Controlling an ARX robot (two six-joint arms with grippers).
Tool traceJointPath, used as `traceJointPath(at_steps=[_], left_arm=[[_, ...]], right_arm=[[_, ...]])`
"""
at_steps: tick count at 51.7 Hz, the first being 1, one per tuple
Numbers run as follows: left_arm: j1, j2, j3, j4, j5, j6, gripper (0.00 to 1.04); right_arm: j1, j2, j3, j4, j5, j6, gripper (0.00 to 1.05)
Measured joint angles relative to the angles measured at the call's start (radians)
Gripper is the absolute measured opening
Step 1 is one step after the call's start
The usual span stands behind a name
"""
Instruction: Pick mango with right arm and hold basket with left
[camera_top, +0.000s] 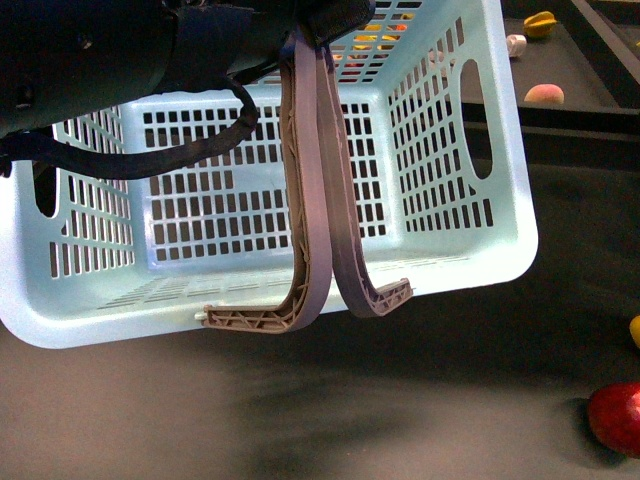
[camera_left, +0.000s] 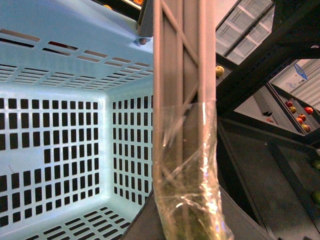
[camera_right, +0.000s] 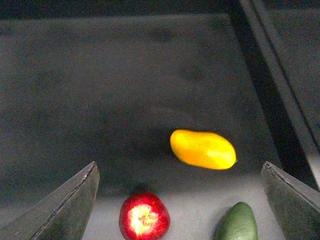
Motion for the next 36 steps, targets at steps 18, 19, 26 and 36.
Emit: traceJointPath(at_steps=[18,19,26,36], left_arm=[[0.0,0.0,0.0,0.0,0.0,0.0,0.07],[0.0,0.0,0.0,0.0,0.0,0.0,0.07],[0.0,0.0,0.0,0.0,0.0,0.0,0.07],[0.0,0.0,0.0,0.0,0.0,0.0,0.07]], right_arm=[[-0.025,0.356,0.219,0.008,0.018,-0.116,0.96],[-0.026,0.363,0.227,0.005,0.018,-0.117,0.96],[-0.037,0.431,0.308,-0.074,0.006,-0.152,0.96],[-0.05,0.519,0.417,-0.191,0.013,-0.233,0.96]])
